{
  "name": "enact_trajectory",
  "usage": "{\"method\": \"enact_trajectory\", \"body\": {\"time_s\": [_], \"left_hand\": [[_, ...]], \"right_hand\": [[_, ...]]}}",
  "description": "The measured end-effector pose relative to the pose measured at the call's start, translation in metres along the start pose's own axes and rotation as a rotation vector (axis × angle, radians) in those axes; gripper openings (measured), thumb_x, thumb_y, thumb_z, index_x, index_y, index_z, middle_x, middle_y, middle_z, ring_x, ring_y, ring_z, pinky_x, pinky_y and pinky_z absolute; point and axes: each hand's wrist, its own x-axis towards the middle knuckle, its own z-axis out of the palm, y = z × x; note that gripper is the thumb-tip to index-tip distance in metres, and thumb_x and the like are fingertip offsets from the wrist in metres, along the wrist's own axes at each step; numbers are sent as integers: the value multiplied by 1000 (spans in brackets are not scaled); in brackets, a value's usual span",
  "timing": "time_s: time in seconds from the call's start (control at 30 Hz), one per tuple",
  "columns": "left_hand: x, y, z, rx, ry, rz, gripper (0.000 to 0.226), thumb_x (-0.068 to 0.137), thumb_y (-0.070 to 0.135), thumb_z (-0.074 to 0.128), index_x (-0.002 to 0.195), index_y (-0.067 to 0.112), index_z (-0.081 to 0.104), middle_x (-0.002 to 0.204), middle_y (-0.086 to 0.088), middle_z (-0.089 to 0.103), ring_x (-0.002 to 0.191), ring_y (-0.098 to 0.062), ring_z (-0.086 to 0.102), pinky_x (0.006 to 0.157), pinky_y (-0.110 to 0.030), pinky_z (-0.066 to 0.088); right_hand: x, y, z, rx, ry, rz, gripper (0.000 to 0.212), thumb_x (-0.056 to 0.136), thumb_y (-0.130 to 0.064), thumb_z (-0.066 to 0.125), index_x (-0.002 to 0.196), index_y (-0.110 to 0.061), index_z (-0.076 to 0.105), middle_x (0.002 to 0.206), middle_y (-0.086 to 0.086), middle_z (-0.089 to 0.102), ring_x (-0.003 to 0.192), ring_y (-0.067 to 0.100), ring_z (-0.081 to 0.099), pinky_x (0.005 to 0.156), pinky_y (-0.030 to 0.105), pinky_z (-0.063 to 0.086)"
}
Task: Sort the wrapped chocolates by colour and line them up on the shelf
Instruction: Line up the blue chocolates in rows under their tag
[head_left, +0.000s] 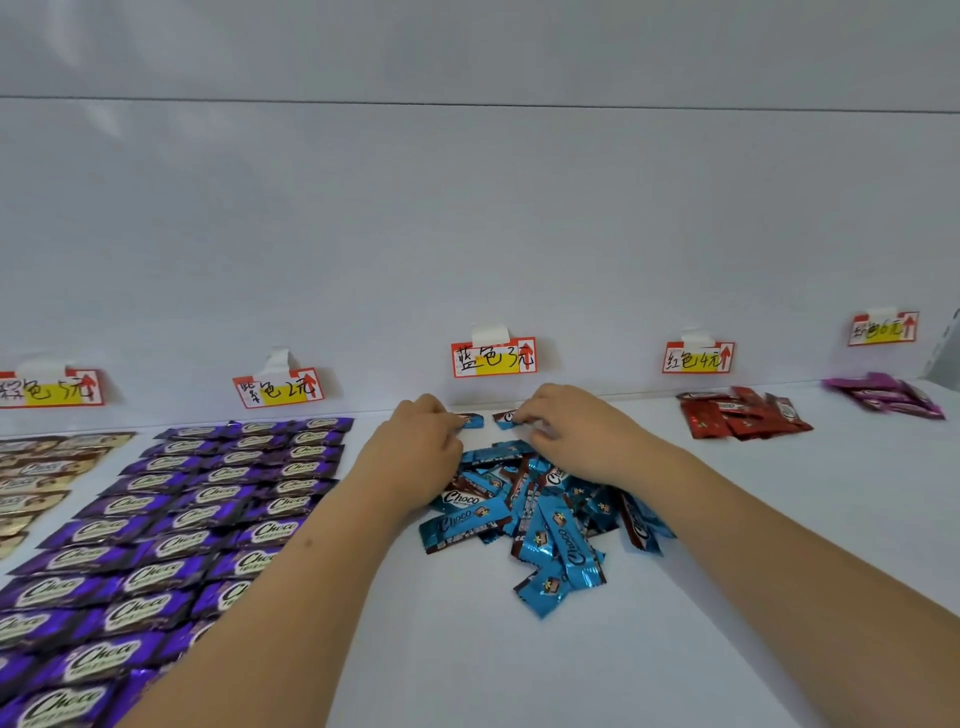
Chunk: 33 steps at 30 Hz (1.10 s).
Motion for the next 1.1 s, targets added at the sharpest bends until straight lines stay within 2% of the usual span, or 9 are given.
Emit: {"method": "enact_trajectory", "body": {"time_s": [0.2, 0.3, 0.4, 0.53, 0.67, 0.73, 0.87, 0.97, 1.1], "left_hand": [[7, -2, -3, -41, 42, -31, 46, 102, 22, 36, 148, 20, 41, 145, -2, 38, 131, -18, 34, 107, -34, 36], [8, 0, -4, -24, 45, -22, 44, 102, 19, 36, 145, 20, 45, 143, 0, 41, 130, -16, 36, 104, -31, 36], [6, -3, -4, -11, -26, -50, 43, 102, 16, 36, 143, 22, 48, 142, -1, 41, 129, -17, 38, 106, -34, 37], [6, -10, -8, 4, -13, -121, 44, 99, 13, 37, 139, 24, 52, 138, -3, 44, 126, -19, 41, 105, -40, 42], [3, -15, -12, 5, -1, -191, 45, 95, 8, 40, 133, 26, 55, 133, -4, 46, 121, -21, 45, 100, -42, 46], [3, -15, -13, 4, -2, -203, 45, 94, 8, 40, 132, 25, 55, 132, -4, 47, 120, -22, 45, 99, -43, 46], [3, -15, -13, 11, -18, -214, 45, 94, 9, 42, 134, 27, 54, 133, -3, 46, 121, -21, 45, 99, -43, 47], [2, -15, -15, 15, -31, -219, 45, 94, 9, 42, 134, 27, 54, 134, -3, 45, 123, -21, 44, 100, -43, 46], [2, -14, -17, 21, -34, -214, 45, 95, 9, 42, 134, 27, 54, 132, -4, 46, 121, -21, 46, 99, -44, 47]], "right_hand": [[3, 6, 2, 65, -5, -15, 44, 104, -38, 36, 144, -23, 45, 138, -1, 44, 125, 19, 35, 106, 34, 34], [6, 11, -1, 83, 34, -16, 39, 104, -31, 38, 140, -21, 49, 136, -1, 48, 123, 17, 43, 106, 36, 38], [6, 11, 0, 76, -35, -20, 36, 104, -30, 38, 133, -18, 56, 127, 1, 53, 115, 18, 51, 102, 37, 42], [8, 4, 3, 135, -55, -63, 39, 105, -34, 34, 126, -14, 61, 121, 1, 55, 113, 16, 51, 100, 32, 40], [10, -3, 7, 147, -84, -65, 45, 106, -40, 28, 118, -10, 60, 118, 4, 58, 108, 18, 52, 99, 36, 42], [9, -4, 7, 177, -96, -69, 46, 105, -42, 29, 122, -11, 59, 123, 5, 59, 111, 18, 52, 100, 36, 41], [8, -7, 5, 296, -109, -68, 48, 103, -49, 32, 145, -27, 45, 144, -7, 49, 130, 13, 45, 105, 27, 35], [10, -10, 6, 342, -143, -77, 51, 103, -51, 30, 150, -31, 37, 151, -10, 42, 136, 10, 39, 107, 25, 31], [11, -16, 7, 356, -170, -99, 48, 105, -44, 32, 151, -31, 33, 154, -10, 37, 138, 11, 35, 105, 21, 26]]}}
